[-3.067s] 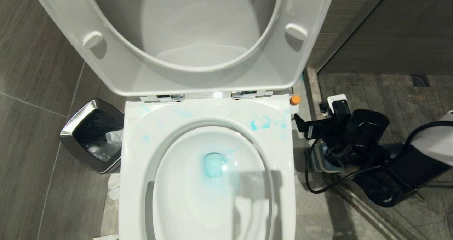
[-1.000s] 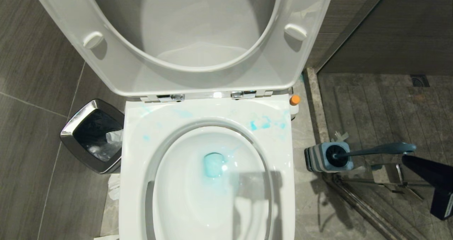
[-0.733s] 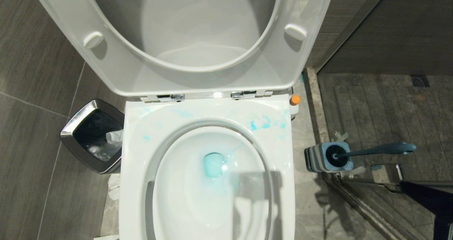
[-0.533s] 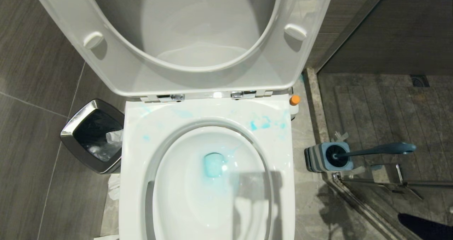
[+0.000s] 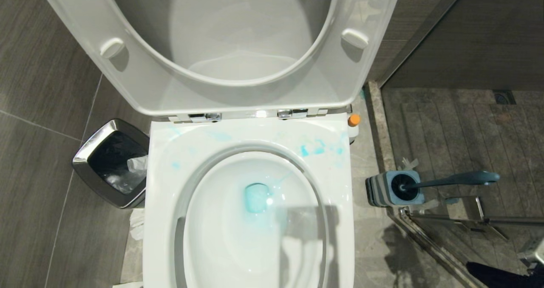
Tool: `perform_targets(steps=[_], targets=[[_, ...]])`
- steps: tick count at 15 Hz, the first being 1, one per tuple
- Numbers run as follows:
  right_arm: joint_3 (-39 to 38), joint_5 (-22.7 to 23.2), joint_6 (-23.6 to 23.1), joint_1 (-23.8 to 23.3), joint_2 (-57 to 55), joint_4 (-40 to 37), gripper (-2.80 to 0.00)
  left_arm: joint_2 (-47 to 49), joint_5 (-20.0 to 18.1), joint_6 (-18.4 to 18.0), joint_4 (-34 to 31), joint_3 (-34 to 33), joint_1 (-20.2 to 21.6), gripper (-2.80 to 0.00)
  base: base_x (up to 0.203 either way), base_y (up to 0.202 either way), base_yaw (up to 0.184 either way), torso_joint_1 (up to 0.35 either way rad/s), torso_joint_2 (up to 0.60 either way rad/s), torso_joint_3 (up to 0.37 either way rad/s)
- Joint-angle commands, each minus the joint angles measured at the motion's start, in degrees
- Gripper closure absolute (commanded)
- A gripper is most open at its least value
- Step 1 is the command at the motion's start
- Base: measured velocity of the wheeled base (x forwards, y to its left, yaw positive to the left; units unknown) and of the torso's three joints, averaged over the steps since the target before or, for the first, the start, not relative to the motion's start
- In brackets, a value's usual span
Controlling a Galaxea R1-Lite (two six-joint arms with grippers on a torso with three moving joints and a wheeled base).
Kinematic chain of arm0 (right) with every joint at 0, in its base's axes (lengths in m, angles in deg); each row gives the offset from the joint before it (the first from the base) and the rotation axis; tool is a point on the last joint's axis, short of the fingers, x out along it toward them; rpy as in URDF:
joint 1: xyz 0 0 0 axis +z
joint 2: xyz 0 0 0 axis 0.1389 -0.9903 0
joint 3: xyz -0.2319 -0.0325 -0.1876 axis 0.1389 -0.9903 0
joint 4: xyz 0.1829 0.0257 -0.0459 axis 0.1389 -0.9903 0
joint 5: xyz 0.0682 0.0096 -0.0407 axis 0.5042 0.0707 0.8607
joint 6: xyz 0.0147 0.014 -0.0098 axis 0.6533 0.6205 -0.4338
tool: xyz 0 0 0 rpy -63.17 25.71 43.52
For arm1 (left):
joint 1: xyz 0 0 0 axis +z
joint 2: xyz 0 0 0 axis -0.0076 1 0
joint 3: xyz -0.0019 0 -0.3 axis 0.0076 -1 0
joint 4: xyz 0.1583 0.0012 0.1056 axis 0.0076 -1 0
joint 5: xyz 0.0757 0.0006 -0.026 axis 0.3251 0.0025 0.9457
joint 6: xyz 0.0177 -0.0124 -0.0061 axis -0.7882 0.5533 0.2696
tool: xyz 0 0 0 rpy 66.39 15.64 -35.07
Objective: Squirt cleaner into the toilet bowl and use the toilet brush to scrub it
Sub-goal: Scrub the toilet bowl
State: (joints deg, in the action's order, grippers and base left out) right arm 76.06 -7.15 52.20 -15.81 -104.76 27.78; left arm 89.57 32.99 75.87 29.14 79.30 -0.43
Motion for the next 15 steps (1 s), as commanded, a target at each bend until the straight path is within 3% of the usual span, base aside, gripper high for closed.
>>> perform_targets(steps=[1, 4, 5, 7, 9, 15], targets=[[-1.46, -0.19, -0.03, -0.22, -7.94, 0.88, 0.0, 0.07, 0.01, 0.0, 0.01, -0.09, 0.0, 0.0, 0.0, 0.0, 0.0, 0.0, 0.0, 0.0], [-1.46, -3.04, 1.54, -1.11, -12.04, 5.95, 0.0, 0.07, -0.04, 0.0, 0.01, -0.09, 0.0, 0.0, 0.0, 0.0, 0.0, 0.0, 0.0, 0.0], [-1.46, -4.24, 1.55, -1.07, -12.32, 7.29, -2.8, 0.07, 0.04, 0.0, 0.01, -0.09, 0.0, 0.0, 0.0, 0.0, 0.0, 0.0, 0.0, 0.0], [-1.44, -6.14, 0.55, -1.05, -12.01, 7.77, -2.8, 0.07, 0.02, 0.0, 0.01, -0.09, 0.0, 0.0, 0.0, 0.0, 0.0, 0.0, 0.0, 0.0], [-1.32, -11.44, -2.92, -1.05, -11.85, 7.77, -2.8, 0.07, 0.0, 0.0, 0.01, -0.09, 0.0, 0.0, 0.0, 0.0, 0.0, 0.0, 0.0, 0.0], [4.76, -12.04, -3.71, -0.93, -15.2, 11.38, -2.8, 0.07, -0.04, 0.0, 0.01, -0.09, 0.0, 0.0, 0.0, 0.0, 0.0, 0.0, 0.0, 0.0]])
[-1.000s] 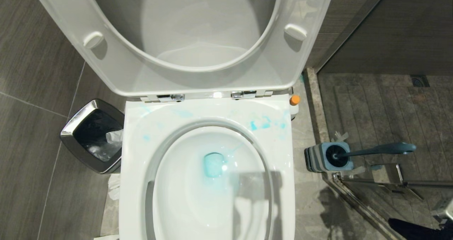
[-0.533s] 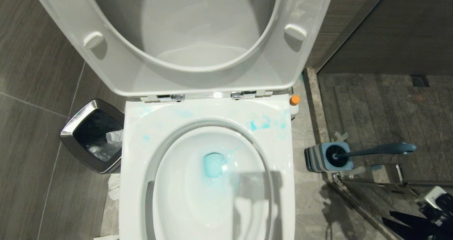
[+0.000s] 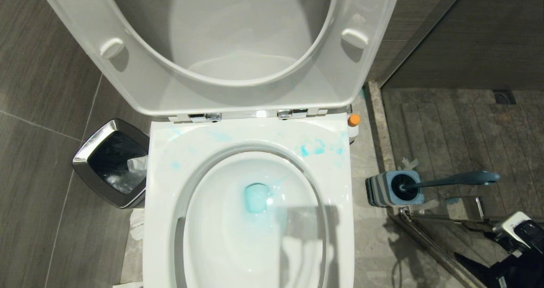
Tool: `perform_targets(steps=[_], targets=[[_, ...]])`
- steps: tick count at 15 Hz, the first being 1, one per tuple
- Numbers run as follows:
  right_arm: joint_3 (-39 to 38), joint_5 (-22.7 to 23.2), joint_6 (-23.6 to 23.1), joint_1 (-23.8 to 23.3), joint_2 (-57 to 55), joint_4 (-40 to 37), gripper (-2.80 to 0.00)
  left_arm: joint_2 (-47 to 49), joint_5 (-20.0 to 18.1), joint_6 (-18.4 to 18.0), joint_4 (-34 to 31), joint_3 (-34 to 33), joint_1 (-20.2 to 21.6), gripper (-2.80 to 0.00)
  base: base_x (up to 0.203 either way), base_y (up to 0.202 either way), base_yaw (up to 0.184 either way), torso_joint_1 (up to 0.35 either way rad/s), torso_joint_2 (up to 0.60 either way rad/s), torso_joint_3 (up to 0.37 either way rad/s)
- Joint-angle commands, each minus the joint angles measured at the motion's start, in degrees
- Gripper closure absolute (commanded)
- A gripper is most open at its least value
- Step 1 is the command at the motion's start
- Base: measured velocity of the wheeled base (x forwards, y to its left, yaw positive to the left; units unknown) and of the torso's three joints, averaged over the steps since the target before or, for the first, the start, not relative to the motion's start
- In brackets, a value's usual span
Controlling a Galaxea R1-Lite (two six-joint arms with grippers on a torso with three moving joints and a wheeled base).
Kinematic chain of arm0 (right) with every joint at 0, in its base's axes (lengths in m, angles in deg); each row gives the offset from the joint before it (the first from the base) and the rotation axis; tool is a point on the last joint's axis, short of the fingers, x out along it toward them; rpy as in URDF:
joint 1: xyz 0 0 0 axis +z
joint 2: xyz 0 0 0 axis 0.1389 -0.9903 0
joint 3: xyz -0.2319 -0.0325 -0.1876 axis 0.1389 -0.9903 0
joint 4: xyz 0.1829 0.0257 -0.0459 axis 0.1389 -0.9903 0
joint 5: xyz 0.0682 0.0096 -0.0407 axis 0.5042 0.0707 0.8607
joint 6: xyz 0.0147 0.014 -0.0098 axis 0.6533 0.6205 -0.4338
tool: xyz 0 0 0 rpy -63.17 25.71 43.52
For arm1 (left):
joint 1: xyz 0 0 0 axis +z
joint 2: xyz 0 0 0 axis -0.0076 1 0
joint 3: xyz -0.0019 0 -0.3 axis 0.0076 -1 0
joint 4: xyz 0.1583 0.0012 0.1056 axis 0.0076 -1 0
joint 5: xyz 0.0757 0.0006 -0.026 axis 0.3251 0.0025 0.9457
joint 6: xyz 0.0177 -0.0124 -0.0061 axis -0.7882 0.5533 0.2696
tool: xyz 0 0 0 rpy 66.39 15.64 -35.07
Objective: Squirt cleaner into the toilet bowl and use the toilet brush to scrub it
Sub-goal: Scrub the toilet bowl
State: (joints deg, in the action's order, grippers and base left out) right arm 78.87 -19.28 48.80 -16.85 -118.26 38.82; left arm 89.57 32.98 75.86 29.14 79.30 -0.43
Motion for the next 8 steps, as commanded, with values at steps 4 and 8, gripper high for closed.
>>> perform_targets(steps=[4, 8], targets=[[5.6, -0.09, -2.16, 0.16, -5.53, 0.52, -2.8, 0.07, 0.05, 0.01, 0.01, -0.09, 0.0, 0.0, 0.0, 0.0, 0.0, 0.0, 0.0, 0.0], [10.11, -0.17, -3.48, 0.27, -10.18, 0.52, -2.8, 0.07, 0.05, 0.01, 0.01, -0.09, 0.0, 0.0, 0.0, 0.0, 0.0, 0.0, 0.0, 0.0]])
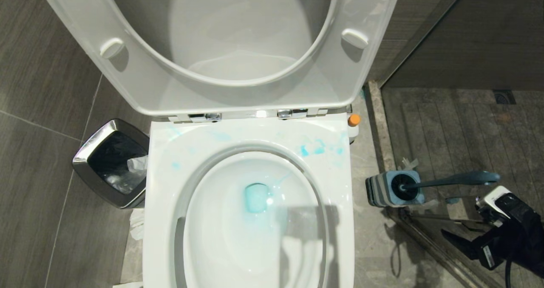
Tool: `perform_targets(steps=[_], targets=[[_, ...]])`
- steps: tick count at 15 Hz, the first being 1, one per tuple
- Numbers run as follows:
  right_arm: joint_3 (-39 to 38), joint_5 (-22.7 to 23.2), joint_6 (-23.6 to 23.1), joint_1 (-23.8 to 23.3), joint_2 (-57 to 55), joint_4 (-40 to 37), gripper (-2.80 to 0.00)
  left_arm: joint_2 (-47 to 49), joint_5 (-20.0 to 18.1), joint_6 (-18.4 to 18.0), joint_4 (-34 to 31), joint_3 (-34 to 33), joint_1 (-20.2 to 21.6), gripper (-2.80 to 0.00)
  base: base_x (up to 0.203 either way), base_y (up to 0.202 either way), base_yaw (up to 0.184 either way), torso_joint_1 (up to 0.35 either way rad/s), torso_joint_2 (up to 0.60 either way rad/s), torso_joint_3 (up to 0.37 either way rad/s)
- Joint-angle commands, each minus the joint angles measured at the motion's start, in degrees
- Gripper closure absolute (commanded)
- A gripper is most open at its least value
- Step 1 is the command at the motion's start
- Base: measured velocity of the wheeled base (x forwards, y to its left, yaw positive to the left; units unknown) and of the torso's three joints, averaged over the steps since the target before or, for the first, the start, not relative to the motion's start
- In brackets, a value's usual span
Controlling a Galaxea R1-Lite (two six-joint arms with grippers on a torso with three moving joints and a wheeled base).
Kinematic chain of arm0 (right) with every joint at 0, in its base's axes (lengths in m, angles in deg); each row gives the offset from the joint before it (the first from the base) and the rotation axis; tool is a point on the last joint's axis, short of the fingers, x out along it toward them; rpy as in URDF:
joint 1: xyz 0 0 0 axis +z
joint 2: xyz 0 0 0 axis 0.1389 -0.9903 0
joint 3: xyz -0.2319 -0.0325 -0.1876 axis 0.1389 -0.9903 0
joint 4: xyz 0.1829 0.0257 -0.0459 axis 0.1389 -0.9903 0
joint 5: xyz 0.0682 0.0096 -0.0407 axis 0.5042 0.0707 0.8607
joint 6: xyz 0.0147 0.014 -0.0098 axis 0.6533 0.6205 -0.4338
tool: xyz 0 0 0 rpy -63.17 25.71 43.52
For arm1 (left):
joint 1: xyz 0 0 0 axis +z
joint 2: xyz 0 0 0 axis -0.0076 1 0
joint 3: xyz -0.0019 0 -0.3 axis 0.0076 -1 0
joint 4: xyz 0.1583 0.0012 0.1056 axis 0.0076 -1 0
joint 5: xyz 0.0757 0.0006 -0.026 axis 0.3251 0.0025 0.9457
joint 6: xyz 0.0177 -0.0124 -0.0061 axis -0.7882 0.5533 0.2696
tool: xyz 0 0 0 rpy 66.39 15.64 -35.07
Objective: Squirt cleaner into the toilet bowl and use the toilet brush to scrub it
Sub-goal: Scrub the toilet bowl
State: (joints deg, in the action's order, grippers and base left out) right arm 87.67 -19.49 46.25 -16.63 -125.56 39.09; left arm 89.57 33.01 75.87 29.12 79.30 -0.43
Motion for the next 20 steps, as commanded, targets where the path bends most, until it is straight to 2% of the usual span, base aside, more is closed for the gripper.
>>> perform_targets(steps=[1, 3, 8, 13, 15, 19, 20], targets=[[1.51, 0.04, -2.01, 0.11, -3.46, 0.25, -2.8, 0.07, 0.02, 0.0, 0.03, -0.09, 0.0, 0.0, 0.0, 0.0, 0.0, 0.0, 0.0, 0.0], [1.62, 0.04, -3.47, 0.34, -4.33, 0.95, -2.8, 0.07, 0.02, 0.0, 0.03, -0.09, 0.0, 0.0, 0.0, 0.0, 0.0, 0.0, 0.0, 0.0], [3.69, -0.08, -3.48, 0.65, -6.39, 4.15, -2.8, 0.07, -0.01, 0.0, 0.03, -0.09, 0.0, 0.0, 0.0, 0.0, 0.0, 0.0, 0.0, 0.0], [8.44, -2.64, -2.71, 1.18, -7.91, 4.12, -2.8, 0.07, -0.07, -0.03, 0.03, -0.09, 0.0, 0.0, 0.0, 0.0, 0.0, 0.0, 0.0, 0.0], [9.39, -4.85, 0.03, 3.41, -8.15, 4.12, -2.8, 0.07, 0.01, 0.0, 0.03, -0.09, 0.0, 0.0, 0.0, 0.0, 0.0, 0.0, 0.0, 0.0], [10.69, -17.47, 8.94, 11.74, -9.79, 4.19, -2.8, 0.07, 0.02, -0.03, 0.03, -0.09, 0.0, 0.0, 0.0, 0.0, 0.0, 0.0, 0.0, 0.0], [11.01, -19.39, 10.64, 13.05, -10.23, 4.2, -2.8, 0.07, 0.02, 0.0, 0.03, -0.09, 0.0, 0.0, 0.0, 0.0, 0.0, 0.0, 0.0, 0.0]])
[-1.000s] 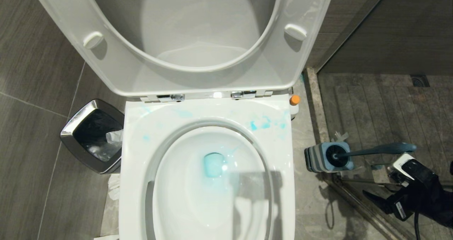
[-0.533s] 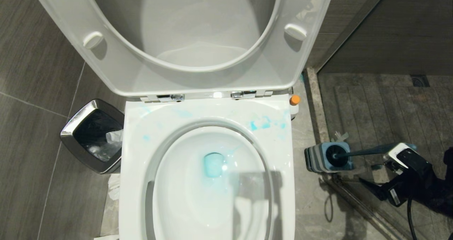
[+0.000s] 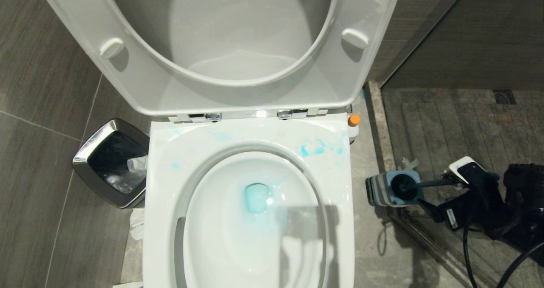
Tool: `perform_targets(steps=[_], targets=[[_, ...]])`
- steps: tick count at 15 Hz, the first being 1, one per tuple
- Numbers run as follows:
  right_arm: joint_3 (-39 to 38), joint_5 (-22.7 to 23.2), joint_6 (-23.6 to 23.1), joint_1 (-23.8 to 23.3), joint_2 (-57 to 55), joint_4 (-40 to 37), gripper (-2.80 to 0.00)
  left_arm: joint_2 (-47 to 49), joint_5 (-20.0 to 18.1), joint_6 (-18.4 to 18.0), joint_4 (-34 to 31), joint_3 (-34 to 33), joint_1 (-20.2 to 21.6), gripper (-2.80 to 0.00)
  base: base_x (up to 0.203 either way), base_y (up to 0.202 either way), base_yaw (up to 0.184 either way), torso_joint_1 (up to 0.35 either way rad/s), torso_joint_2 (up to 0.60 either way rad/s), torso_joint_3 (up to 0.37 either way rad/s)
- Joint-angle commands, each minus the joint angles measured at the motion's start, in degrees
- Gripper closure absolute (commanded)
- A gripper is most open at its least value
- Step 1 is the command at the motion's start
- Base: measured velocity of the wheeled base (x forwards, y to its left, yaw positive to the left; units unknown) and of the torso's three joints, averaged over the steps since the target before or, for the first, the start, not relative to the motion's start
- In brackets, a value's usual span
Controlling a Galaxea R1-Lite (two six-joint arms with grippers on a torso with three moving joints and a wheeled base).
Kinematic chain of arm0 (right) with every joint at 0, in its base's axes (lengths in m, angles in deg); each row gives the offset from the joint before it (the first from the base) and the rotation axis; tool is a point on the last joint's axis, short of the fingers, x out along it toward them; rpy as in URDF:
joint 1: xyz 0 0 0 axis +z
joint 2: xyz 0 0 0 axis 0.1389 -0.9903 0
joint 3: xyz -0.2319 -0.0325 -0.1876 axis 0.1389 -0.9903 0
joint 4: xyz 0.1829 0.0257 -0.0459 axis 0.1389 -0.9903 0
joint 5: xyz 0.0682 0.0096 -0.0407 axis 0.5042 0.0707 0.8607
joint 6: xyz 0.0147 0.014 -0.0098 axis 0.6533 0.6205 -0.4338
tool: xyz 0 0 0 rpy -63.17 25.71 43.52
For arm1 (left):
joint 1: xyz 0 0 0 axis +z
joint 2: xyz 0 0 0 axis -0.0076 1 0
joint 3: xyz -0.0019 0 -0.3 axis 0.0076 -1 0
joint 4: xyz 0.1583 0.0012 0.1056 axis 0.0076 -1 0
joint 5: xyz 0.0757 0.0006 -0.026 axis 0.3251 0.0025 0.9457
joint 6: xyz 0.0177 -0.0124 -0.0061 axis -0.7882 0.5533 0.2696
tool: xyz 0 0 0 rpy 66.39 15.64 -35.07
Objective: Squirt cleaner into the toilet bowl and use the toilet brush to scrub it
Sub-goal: Scrub the toilet bowl
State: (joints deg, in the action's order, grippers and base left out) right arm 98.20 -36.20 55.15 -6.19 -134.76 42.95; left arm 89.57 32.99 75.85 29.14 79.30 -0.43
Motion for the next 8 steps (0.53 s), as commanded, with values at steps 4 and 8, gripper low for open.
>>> perform_targets(steps=[4, 8], targets=[[2.28, -8.56, 4.76, 3.92, -1.42, 0.43, -2.8, 0.07, 0.0, 0.02, 0.01, -0.09, 0.0, 0.0, 0.0, 0.0, 0.0, 0.0, 0.0, 0.0], [2.1, -14.82, 7.94, 3.92, -1.42, 0.43, -2.8, 0.07, 0.04, -0.07, 0.01, -0.09, 0.0, 0.0, 0.0, 0.0, 0.0, 0.0, 0.0, 0.0]])
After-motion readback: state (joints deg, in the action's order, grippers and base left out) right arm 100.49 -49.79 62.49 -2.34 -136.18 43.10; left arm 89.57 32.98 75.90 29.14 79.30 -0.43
